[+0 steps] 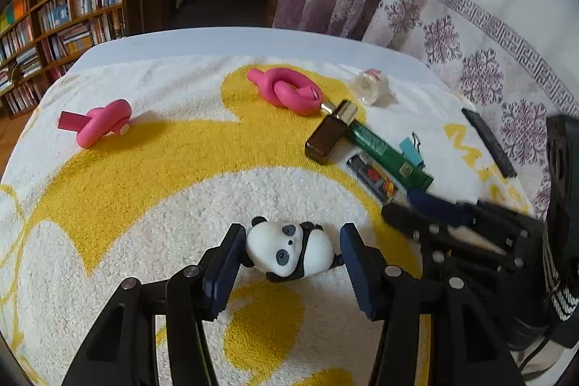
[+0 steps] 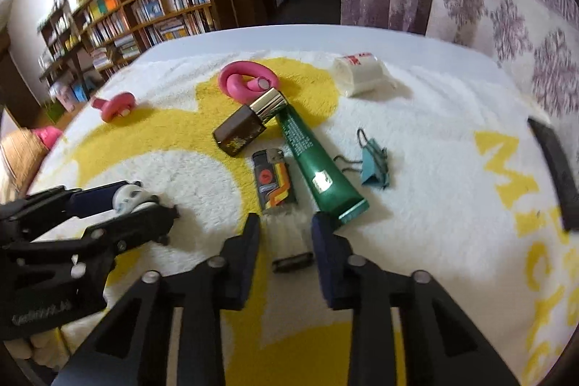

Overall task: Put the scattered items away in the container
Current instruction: 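Grasp the panda figure with the left tool while the right tool grasps the lighter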

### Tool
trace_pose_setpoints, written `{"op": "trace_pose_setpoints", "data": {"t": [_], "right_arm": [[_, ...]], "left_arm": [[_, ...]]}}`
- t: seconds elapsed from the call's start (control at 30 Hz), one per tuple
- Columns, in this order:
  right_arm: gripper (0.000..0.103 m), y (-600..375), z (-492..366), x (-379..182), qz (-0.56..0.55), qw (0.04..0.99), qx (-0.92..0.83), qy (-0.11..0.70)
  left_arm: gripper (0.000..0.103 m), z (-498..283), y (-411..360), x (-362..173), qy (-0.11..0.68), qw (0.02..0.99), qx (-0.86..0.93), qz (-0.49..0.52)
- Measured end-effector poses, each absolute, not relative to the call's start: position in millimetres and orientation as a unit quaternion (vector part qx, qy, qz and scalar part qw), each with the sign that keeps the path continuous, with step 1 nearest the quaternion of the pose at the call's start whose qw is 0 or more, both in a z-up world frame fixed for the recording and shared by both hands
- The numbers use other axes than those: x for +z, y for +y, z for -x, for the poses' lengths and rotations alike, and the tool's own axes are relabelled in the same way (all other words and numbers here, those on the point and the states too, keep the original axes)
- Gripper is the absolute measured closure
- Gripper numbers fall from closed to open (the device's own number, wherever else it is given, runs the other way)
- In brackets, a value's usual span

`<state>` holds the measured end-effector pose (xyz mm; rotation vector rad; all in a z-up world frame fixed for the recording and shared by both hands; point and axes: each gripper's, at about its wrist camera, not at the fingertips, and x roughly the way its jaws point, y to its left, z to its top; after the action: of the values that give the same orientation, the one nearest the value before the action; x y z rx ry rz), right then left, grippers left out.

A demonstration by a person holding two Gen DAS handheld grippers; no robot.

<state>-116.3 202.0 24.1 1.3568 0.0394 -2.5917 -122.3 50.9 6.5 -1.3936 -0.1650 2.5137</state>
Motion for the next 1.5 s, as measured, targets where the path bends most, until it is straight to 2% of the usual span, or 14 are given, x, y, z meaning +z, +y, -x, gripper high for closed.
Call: {"op": "trace_pose_setpoints", "data": {"t": [0.27,0.33,0.7,1.5], "right_arm": [[0.078,200,111,24,-0.46,0.1,-0.882,0.028],[0.078,203,100,26,-0.463,0.102,-0.88,0.016],[0.078,235,44,52,-0.439,0.098,-0.889,-0.082],[0.078,295,-66,105,-0.359,0.011,-0.924,-0.128]], "left_arm": [[0.048,120,55,3,-0.035,0.133,0.872,0.47],[0.052,119,57,5,-0.029,0.132,0.874,0.468],[0.052,106,68,25,-0.029,0.153,0.882,0.445],[0.052,57,116,61,-0.007,0.221,0.883,0.414]]}}
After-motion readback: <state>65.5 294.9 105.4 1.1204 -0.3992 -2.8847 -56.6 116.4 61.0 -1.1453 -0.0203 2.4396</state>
